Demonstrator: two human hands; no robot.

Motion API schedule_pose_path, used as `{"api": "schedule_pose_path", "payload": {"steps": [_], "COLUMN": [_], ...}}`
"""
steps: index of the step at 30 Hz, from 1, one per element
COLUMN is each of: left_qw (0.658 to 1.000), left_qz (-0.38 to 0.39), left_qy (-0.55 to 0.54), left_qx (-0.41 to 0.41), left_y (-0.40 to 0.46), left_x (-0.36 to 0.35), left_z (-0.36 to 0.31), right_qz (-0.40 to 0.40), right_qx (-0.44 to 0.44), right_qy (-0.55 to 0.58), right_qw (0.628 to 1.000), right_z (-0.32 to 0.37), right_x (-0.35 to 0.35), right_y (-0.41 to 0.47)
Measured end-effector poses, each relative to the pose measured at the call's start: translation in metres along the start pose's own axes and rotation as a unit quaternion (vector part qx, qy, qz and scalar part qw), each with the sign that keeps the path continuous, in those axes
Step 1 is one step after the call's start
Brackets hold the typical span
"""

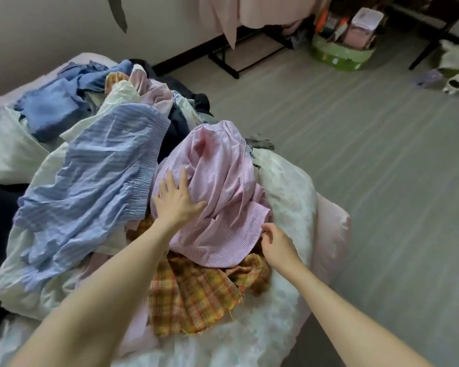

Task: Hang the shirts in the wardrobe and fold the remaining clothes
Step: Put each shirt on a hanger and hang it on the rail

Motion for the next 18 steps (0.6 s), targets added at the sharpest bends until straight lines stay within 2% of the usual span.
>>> {"api": "schedule_pose_path", "payload": {"steps": [3, 5, 7, 9, 11, 12, 14, 16, 18], "left_qw": [0.998, 0.995, 0.984, 0.957, 0.927, 0.912, 0.895, 0.9, 0.905], "left_qz": [-0.034, -0.087, -0.114, -0.108, -0.081, -0.057, 0.01, 0.076, 0.07], "left_qy": [0.003, -0.028, -0.118, -0.185, -0.193, -0.188, -0.162, -0.086, -0.057], "left_qx": [0.053, 0.031, -0.064, -0.194, -0.312, -0.361, -0.416, -0.421, -0.416], "left_y": [0.03, 0.038, 0.028, -0.004, -0.05, -0.073, -0.113, -0.135, -0.143], "left_x": [-0.003, 0.003, 0.01, 0.014, 0.014, 0.01, -0.005, -0.021, -0.018], "left_z": [0.005, 0.002, -0.011, -0.028, -0.044, -0.05, -0.059, -0.061, -0.057], "right_qz": [-0.01, -0.027, -0.046, -0.037, 0.0, 0.008, -0.007, -0.034, -0.073], "right_qx": [0.006, 0.009, -0.007, -0.049, -0.101, -0.117, -0.125, -0.121, -0.085], "right_qy": [-0.004, 0.019, 0.096, 0.229, 0.348, 0.365, 0.295, 0.215, 0.159], "right_qw": [1.0, 0.999, 0.994, 0.971, 0.932, 0.924, 0.947, 0.968, 0.981], "right_z": [0.006, 0.014, 0.024, 0.037, 0.053, 0.061, 0.07, 0.065, 0.057], "right_x": [-0.007, -0.006, -0.003, -0.002, -0.007, -0.009, -0.008, -0.006, 0.003], "right_y": [0.024, 0.034, 0.042, 0.051, 0.058, 0.063, 0.066, 0.061, 0.046]}}
Point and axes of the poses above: each hand's wrist, its own y-axis towards the middle knuckle, its own x-axis out of the back of the hand, z = x × y, the point moved 8 cm from there along y, towards the middle knuckle, and after that the axes turned 5 degrees about -z, right-handed, at the moved point
